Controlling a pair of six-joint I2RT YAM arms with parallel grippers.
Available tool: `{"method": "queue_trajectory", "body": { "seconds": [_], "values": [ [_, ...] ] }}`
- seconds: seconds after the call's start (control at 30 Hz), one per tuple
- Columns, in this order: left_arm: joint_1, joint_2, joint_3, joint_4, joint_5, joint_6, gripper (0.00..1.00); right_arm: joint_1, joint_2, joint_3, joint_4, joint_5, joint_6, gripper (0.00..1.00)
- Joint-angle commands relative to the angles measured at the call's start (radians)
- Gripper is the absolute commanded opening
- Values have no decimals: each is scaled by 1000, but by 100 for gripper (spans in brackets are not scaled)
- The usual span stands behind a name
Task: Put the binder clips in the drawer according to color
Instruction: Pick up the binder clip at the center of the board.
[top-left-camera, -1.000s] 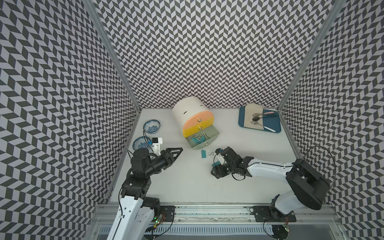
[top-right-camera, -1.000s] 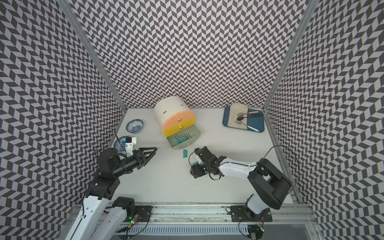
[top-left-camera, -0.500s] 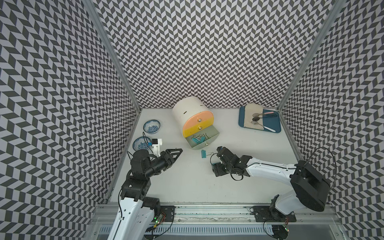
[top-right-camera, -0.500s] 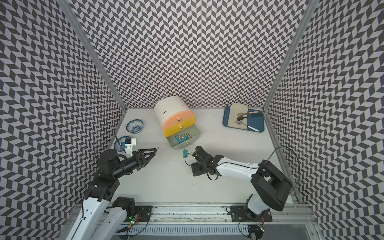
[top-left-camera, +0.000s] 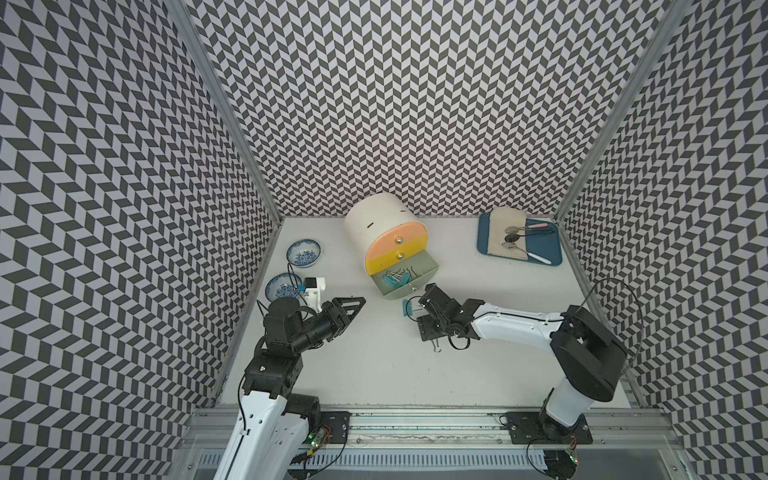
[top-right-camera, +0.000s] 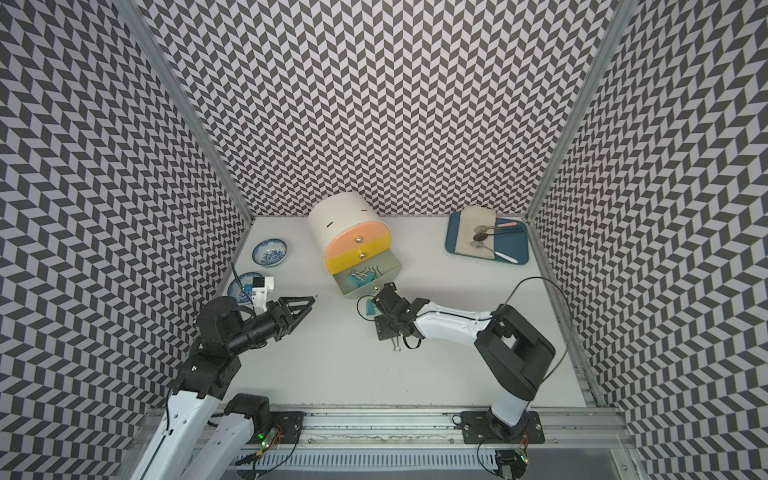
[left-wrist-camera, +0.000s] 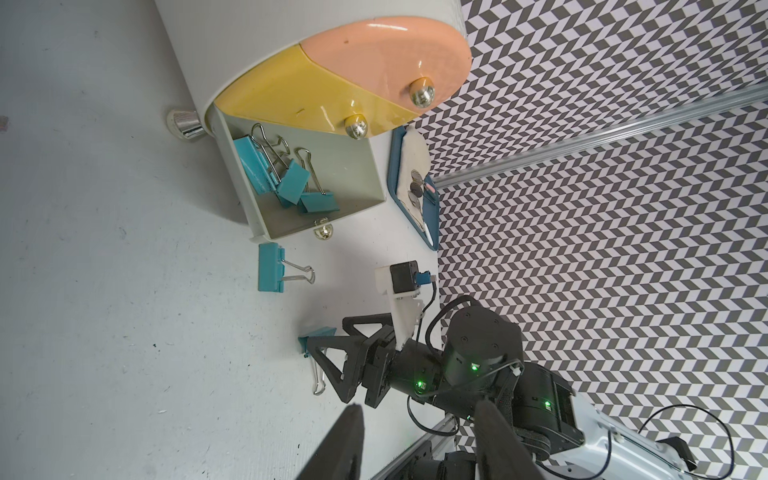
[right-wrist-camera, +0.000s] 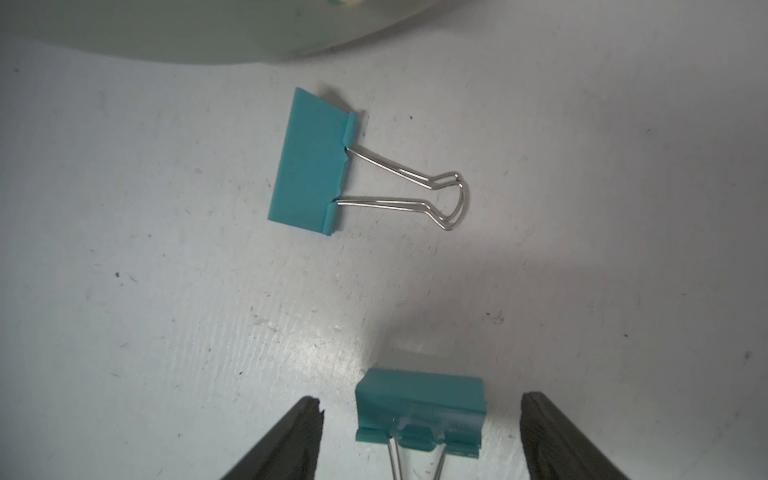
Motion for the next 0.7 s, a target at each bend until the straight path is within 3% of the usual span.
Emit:
{"method": "queue_trajectory", "body": {
  "seconds": [0.0, 0.37, 0.67],
  "values": [
    [4, 2, -14, 4, -11, 21, 47, -8, 28, 29, 1, 20, -8, 77],
    [5, 28, -33, 33, 0, 23, 47, -11, 61, 31, 7, -4, -19, 64],
    [7, 52, -45, 73, 12, 15, 47, -11, -11, 42, -27, 24, -30, 44]
  ]
}}
